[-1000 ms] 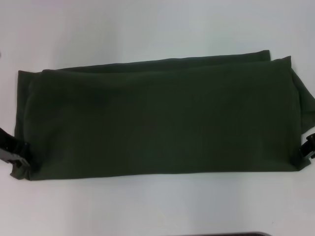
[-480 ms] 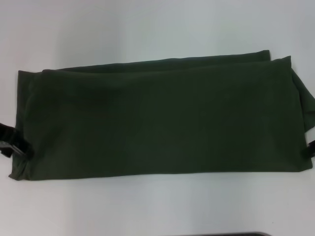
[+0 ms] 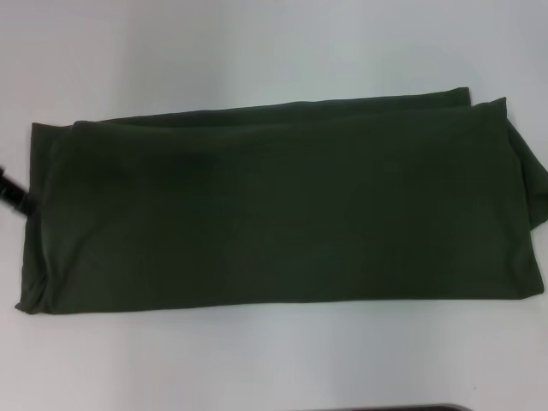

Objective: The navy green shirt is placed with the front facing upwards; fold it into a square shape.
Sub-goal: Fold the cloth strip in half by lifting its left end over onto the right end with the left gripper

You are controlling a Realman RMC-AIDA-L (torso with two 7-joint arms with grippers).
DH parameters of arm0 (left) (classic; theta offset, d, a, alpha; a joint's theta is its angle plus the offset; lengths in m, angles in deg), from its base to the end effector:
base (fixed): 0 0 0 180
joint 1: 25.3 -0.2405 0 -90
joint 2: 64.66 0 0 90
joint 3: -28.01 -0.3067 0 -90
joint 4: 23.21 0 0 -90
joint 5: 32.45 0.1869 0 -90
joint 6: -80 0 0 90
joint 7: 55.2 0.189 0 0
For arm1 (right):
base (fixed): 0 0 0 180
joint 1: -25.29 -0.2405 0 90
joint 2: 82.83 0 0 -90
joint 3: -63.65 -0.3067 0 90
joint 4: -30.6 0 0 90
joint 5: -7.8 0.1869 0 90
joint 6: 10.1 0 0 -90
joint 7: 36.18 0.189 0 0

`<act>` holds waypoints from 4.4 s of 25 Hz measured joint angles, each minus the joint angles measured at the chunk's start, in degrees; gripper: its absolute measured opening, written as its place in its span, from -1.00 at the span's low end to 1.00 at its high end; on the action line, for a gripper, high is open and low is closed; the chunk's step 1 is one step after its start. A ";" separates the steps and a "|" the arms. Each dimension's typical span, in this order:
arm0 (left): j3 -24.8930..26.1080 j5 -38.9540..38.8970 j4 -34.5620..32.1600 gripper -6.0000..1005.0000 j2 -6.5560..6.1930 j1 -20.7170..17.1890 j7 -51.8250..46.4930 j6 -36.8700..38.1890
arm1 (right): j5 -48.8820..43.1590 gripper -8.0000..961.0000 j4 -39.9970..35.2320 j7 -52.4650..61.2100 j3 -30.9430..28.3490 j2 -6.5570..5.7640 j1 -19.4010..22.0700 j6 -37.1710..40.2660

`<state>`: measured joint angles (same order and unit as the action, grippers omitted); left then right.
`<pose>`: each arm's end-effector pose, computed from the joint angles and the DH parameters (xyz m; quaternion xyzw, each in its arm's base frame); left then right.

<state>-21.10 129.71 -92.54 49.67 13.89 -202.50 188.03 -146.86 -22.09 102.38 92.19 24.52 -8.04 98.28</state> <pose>-0.3095 0.3571 0.0272 -0.7976 -0.5457 0.1949 0.1675 0.3626 0.3209 0.0551 -0.7509 0.6520 -0.0340 0.0996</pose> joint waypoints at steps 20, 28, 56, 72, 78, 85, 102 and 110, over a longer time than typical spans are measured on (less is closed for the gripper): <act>20.20 -38.18 28.02 0.08 1.18 -3.58 39.90 -2.86 | 30.65 0.25 17.54 -32.04 -3.56 3.49 2.12 -6.67; 20.43 -38.21 25.10 0.12 2.45 -4.54 39.95 -5.99 | 32.70 0.21 21.64 -31.63 -3.76 4.09 3.33 -11.81; 11.37 -22.73 22.68 0.70 -4.72 -0.65 1.09 -4.77 | 34.36 0.93 10.60 -19.18 5.43 5.46 1.42 -7.57; 10.78 -7.44 22.80 0.71 -4.78 1.89 -1.26 -8.19 | 34.07 0.93 10.50 -19.28 6.06 5.81 1.37 -7.93; 10.69 -3.98 24.52 0.71 -4.77 2.85 -1.40 -10.62 | 34.07 0.93 10.50 -19.25 5.71 5.93 1.40 -8.01; 10.80 -0.90 25.09 0.71 -4.64 3.00 -2.20 -11.24 | 34.16 0.93 10.49 -19.20 5.56 5.81 1.63 -8.11; 10.71 -0.10 27.26 0.71 -3.79 2.93 -4.68 -14.50 | 34.20 0.93 10.50 -18.40 5.56 5.58 1.62 -8.10; 10.71 1.38 27.26 0.71 -3.44 2.67 -4.98 -15.99 | 34.14 0.93 10.59 -18.17 5.56 5.57 1.61 -7.89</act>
<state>-10.39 131.08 -65.28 46.23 16.56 -207.48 172.04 -112.72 -11.50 84.21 97.75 30.10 -6.43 90.39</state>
